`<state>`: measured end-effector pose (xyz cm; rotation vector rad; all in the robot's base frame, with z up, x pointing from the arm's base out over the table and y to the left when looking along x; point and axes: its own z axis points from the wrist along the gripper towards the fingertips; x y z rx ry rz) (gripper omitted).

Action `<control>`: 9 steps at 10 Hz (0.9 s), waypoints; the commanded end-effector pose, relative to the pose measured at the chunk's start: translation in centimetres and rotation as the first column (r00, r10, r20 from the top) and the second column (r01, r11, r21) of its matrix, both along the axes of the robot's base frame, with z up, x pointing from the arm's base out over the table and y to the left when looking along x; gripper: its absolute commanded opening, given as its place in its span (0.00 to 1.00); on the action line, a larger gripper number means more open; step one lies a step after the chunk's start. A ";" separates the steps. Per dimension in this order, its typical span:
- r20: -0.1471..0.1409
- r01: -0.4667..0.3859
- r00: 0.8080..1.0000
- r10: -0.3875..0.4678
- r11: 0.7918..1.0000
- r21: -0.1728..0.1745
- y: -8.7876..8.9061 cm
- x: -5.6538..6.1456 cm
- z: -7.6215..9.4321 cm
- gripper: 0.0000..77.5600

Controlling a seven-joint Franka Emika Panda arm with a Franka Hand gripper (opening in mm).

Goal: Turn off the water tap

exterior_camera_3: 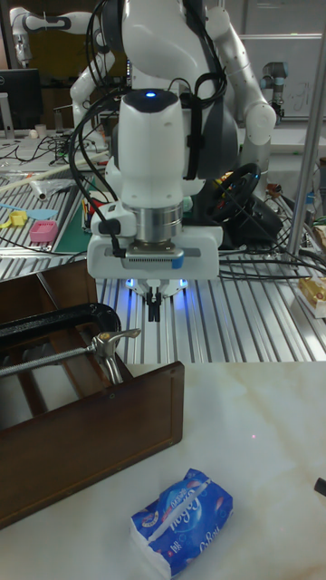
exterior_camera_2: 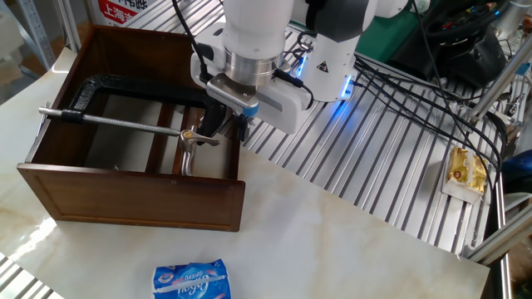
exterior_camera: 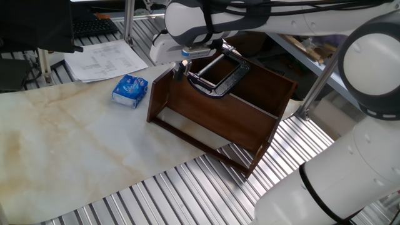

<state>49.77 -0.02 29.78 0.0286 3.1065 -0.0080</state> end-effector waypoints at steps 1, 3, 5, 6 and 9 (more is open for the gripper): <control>0.003 0.003 1.000 -0.003 1.000 -0.001 0.0 -0.1 0.0 0.00; 0.002 0.014 1.000 -0.014 1.000 -0.005 0.0 -0.2 0.0 0.00; 0.007 0.034 0.999 -0.034 0.999 -0.013 0.0 -1.2 -0.5 0.00; 0.004 0.038 0.999 -0.038 0.999 -0.016 0.0 -1.3 -0.5 0.00; 0.007 0.016 1.000 -0.016 0.999 -0.036 -0.3 -1.1 -0.7 0.00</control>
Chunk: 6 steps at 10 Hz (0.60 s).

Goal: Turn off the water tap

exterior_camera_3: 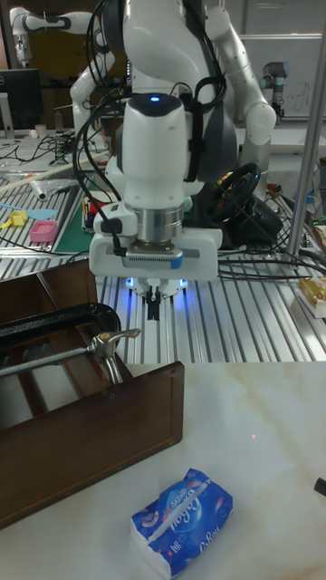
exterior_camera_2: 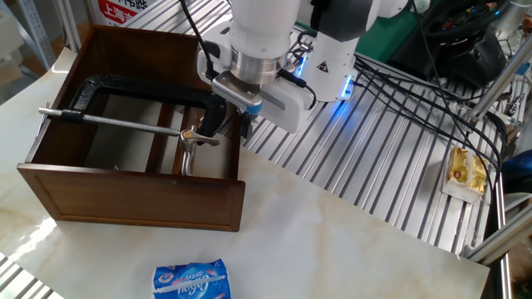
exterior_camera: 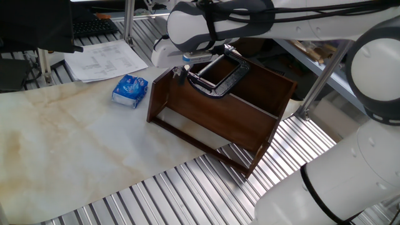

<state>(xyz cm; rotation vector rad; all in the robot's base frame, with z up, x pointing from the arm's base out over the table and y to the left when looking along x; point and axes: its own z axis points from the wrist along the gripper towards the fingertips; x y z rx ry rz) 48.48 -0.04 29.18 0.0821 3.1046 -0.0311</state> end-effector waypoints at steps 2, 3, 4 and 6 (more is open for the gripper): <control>0.005 -0.034 0.999 0.035 0.999 -0.027 -1.7 0.9 -0.7 0.00; 0.005 -0.045 0.999 0.045 0.999 -0.025 -2.4 1.3 -0.9 0.00; 0.006 -0.044 0.999 0.044 0.999 -0.026 -2.8 1.6 -1.1 0.00; 0.007 -0.042 0.999 0.042 0.999 -0.025 -2.9 1.8 -1.0 0.00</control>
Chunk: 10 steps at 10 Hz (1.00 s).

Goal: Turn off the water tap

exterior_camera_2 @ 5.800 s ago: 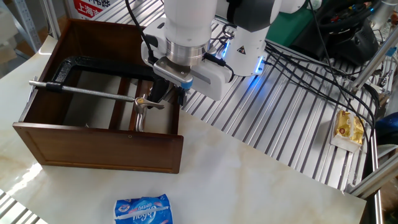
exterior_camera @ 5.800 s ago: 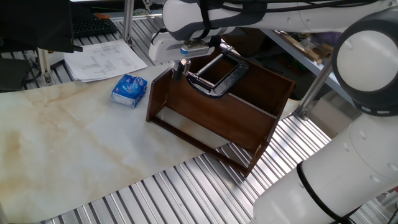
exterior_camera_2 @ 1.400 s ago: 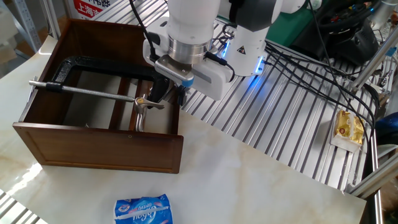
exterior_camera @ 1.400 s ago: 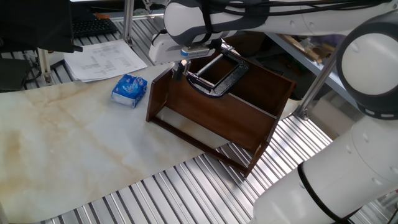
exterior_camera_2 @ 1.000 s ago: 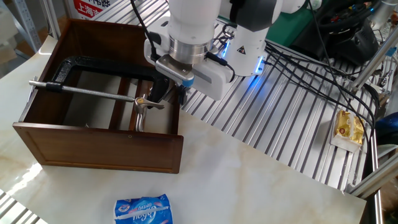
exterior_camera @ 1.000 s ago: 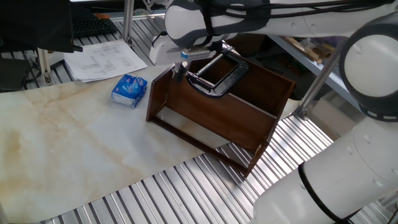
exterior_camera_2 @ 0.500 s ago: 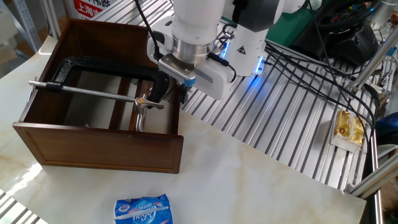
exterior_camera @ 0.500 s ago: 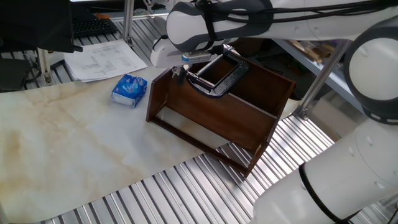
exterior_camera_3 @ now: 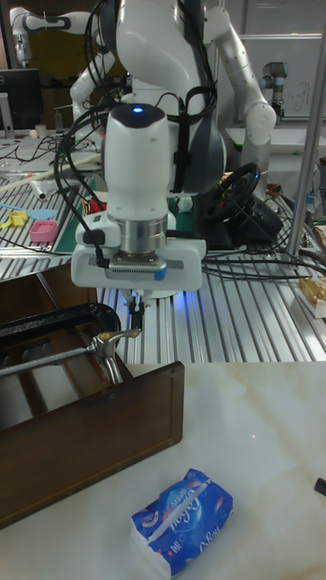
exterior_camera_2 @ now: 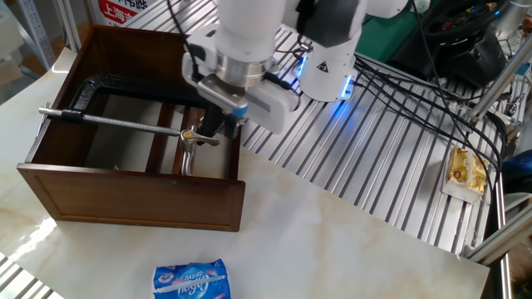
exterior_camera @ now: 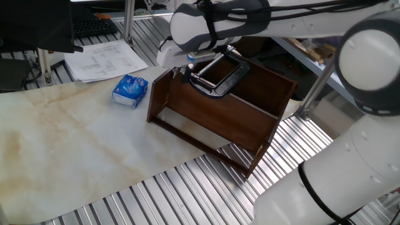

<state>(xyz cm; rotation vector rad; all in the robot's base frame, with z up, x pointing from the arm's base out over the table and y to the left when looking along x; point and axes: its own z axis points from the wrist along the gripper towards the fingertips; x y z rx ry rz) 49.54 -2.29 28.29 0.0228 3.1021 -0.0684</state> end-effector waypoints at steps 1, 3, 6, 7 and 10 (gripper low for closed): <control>0.005 -0.011 1.000 0.011 1.000 0.003 -0.7 1.3 0.2 0.00; 0.002 -0.019 1.000 0.019 1.000 0.006 -0.8 1.8 0.4 0.00; -0.002 -0.023 1.000 0.023 0.999 0.022 -1.0 2.6 0.8 0.00; -0.005 -0.023 1.000 0.023 0.999 0.035 -1.0 3.0 1.0 0.00; -0.003 -0.017 1.000 0.017 0.998 0.053 -0.6 3.3 0.7 0.00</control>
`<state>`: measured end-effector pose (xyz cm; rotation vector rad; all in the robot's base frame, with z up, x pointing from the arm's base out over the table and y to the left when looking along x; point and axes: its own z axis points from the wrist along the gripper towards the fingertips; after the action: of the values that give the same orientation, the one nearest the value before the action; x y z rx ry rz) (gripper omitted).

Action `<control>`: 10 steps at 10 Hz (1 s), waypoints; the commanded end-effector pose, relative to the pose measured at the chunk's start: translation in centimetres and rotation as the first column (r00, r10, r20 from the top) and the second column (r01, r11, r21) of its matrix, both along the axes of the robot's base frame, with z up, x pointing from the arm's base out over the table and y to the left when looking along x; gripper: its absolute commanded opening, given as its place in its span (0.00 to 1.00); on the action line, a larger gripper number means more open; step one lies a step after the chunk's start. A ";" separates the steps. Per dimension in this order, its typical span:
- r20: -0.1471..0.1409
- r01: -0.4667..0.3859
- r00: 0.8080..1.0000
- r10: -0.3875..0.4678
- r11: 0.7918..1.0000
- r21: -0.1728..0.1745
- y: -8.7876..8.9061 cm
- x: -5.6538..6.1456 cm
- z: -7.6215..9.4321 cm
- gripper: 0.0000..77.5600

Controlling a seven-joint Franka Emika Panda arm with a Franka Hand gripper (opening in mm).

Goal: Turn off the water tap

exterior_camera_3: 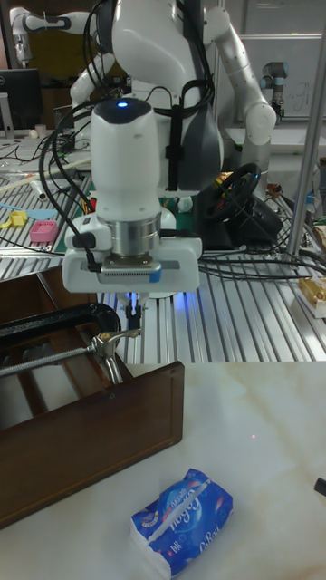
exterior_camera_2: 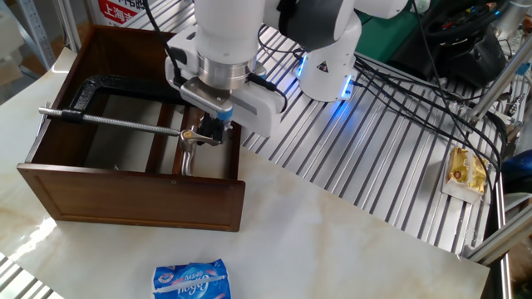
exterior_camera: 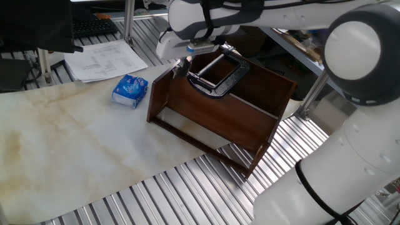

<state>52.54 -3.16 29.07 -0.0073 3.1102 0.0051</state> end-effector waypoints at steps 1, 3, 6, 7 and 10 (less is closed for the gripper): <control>0.004 0.004 1.000 -0.004 1.000 0.006 0.4 0.4 -0.1 0.00; 0.004 0.002 1.000 -0.002 1.000 0.007 0.4 0.7 0.0 0.00; 0.004 0.002 1.000 -0.002 1.000 0.008 0.4 0.8 0.1 0.00; 0.004 0.003 1.000 -0.003 1.000 0.008 0.4 0.8 0.2 0.00; 0.005 0.006 1.000 -0.006 1.000 0.008 0.5 1.1 0.4 0.00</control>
<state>53.56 -2.67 29.33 0.0016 3.1093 0.0171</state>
